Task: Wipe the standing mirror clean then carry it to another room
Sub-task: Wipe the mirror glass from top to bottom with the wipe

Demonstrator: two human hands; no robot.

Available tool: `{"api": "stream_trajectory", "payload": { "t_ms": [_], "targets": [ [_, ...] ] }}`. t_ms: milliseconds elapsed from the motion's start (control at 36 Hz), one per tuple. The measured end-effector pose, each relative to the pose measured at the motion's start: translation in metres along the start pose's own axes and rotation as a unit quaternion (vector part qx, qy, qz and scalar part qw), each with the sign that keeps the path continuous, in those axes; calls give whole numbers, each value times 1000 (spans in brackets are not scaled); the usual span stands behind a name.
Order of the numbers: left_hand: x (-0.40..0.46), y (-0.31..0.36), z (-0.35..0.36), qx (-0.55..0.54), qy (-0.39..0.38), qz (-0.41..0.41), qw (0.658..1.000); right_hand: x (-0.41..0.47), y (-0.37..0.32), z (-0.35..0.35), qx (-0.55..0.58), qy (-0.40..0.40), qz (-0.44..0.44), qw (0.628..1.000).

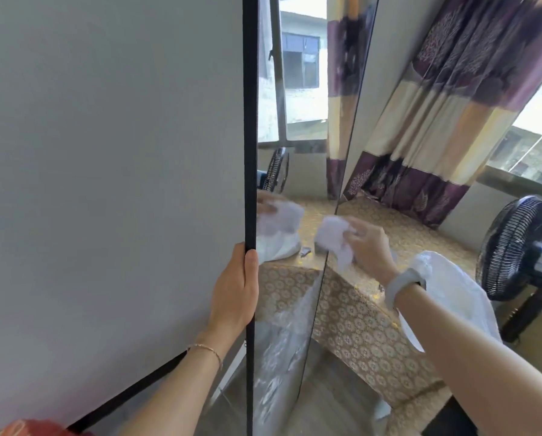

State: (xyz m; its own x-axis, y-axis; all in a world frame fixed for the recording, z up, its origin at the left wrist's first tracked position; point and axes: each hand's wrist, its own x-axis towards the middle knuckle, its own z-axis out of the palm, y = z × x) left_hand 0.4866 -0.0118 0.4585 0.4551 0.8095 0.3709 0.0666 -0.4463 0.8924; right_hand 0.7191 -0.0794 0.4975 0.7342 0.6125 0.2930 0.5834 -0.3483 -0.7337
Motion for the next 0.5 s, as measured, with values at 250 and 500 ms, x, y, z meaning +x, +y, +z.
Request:
{"api": "stream_trajectory", "payload": {
  "t_ms": [250, 500],
  "targets": [
    [-13, -38, 17, -60, -23, 8, 998, -17, -80, 38, 236, 111, -171, 950],
    [-43, -115, 37, -99, -95, 24, 990, -139, 92, 147, 218, -76, -309, 923]
  ]
}}
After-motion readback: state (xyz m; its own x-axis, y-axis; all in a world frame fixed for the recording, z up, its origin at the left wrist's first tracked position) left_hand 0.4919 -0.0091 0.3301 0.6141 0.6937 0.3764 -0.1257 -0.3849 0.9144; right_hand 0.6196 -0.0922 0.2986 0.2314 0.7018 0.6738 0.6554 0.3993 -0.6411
